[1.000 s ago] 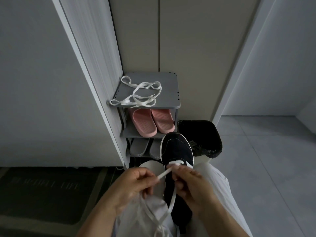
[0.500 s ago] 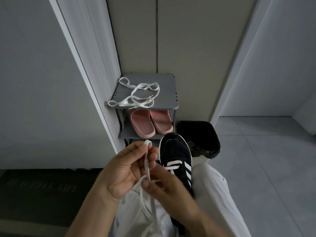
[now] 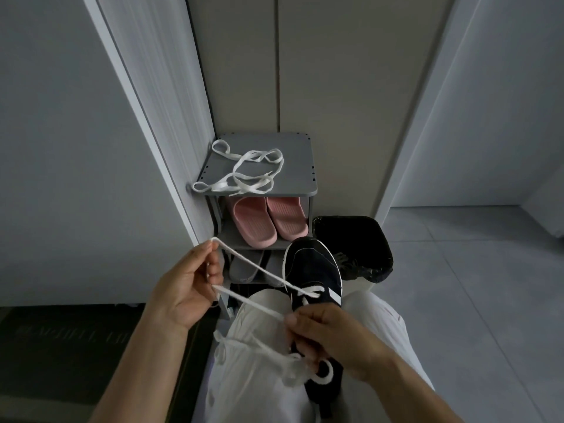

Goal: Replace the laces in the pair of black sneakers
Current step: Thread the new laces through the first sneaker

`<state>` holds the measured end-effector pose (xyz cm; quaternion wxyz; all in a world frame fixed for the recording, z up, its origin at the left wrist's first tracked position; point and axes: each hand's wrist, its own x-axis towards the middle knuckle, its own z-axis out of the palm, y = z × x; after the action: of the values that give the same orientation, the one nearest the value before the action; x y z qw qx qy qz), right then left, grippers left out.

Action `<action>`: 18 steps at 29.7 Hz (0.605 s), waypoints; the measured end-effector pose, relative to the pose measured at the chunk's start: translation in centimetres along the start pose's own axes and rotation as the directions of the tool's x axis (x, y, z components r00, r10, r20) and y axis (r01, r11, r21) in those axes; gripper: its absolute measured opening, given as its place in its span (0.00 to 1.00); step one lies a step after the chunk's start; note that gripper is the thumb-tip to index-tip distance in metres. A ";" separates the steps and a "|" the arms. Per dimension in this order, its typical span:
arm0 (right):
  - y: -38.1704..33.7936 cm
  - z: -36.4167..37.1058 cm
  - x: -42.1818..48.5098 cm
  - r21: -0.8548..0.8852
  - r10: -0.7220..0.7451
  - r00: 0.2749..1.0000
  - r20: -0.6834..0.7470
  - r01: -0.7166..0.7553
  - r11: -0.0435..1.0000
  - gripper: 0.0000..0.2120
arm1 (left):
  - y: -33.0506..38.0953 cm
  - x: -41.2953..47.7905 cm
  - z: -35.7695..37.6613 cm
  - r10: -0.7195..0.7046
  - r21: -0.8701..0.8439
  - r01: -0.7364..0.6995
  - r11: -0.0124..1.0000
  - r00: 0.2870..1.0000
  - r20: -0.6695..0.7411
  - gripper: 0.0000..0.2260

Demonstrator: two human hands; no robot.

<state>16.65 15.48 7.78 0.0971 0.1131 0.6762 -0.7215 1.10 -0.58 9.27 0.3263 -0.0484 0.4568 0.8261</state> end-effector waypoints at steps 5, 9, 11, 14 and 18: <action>0.7 -3.9 -2.0 0.004 0.067 0.991 0.117 -0.068 0.998 0.12 | 1.8 0.3 -1.8 -0.006 0.072 0.006 0.997 1.000 0.003 0.11; 0.6 -6.6 -3.6 0.071 0.019 0.984 0.175 -0.032 0.997 0.13 | 2.6 1.0 -3.2 0.034 0.277 -0.016 0.961 0.998 -0.061 0.13; 0.6 -7.7 -3.8 0.200 -0.036 0.996 0.078 0.020 0.980 0.18 | 2.8 1.4 -4.0 0.020 0.343 0.009 0.939 0.996 -0.082 0.07; 0.5 -8.4 -3.4 0.282 -0.054 0.996 -0.072 0.072 0.957 0.23 | 2.3 1.7 -5.3 -0.022 0.321 0.059 0.945 0.993 -0.119 0.08; -0.5 -4.8 -2.2 0.018 -0.001 0.996 -0.093 0.002 1.000 0.13 | -0.3 1.1 -4.3 0.217 0.754 0.038 0.656 0.947 -0.237 0.03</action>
<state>18.76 20.29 8.60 0.0640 0.1470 0.6734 -0.7217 -0.51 -3.30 6.20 0.2006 -0.0143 0.8026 0.5615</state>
